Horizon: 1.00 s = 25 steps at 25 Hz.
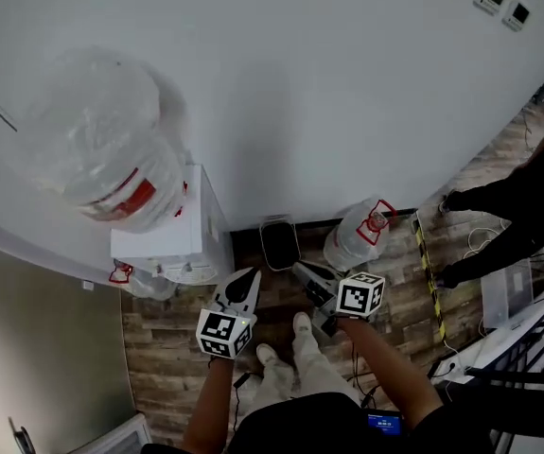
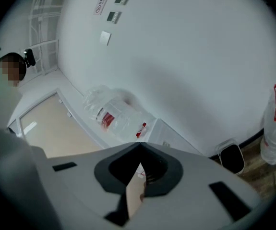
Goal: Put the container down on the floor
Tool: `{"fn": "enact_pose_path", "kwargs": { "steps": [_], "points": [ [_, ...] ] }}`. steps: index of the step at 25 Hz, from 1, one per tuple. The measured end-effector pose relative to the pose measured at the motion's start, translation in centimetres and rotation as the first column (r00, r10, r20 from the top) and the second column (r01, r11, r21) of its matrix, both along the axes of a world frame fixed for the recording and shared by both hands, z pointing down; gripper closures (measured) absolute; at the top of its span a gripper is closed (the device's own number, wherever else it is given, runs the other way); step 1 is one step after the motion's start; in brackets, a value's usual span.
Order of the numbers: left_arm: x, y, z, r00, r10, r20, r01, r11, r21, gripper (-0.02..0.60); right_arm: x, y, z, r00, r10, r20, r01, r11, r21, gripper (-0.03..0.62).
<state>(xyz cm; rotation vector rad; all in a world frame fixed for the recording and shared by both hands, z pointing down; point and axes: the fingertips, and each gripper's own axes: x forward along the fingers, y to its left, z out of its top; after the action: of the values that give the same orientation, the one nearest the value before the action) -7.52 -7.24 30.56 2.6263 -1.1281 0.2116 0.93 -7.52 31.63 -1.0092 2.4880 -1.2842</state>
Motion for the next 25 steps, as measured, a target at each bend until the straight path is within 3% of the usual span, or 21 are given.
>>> {"fn": "enact_pose_path", "kwargs": {
  "steps": [7, 18, 25],
  "points": [
    [-0.7, 1.6, -4.7, 1.0, 0.004, -0.014, -0.003, 0.999, 0.037, 0.563, -1.4, 1.3, -5.8, 0.992, -0.023, -0.128, 0.041, 0.989, 0.145, 0.565],
    [-1.3, 4.2, -10.3, 0.999, -0.04, -0.028, 0.043, 0.994, 0.103, 0.563, -2.1, 4.1, -12.0, 0.977, -0.07, -0.2, 0.124, 0.954, 0.274, 0.565],
    [3.8, 7.2, -12.9, 0.998, 0.0, -0.057, 0.007, 0.994, 0.108, 0.563, 1.3, 8.1, -14.3, 0.964, -0.067, -0.255, 0.15, 0.935, 0.321, 0.565]
  ]
}}
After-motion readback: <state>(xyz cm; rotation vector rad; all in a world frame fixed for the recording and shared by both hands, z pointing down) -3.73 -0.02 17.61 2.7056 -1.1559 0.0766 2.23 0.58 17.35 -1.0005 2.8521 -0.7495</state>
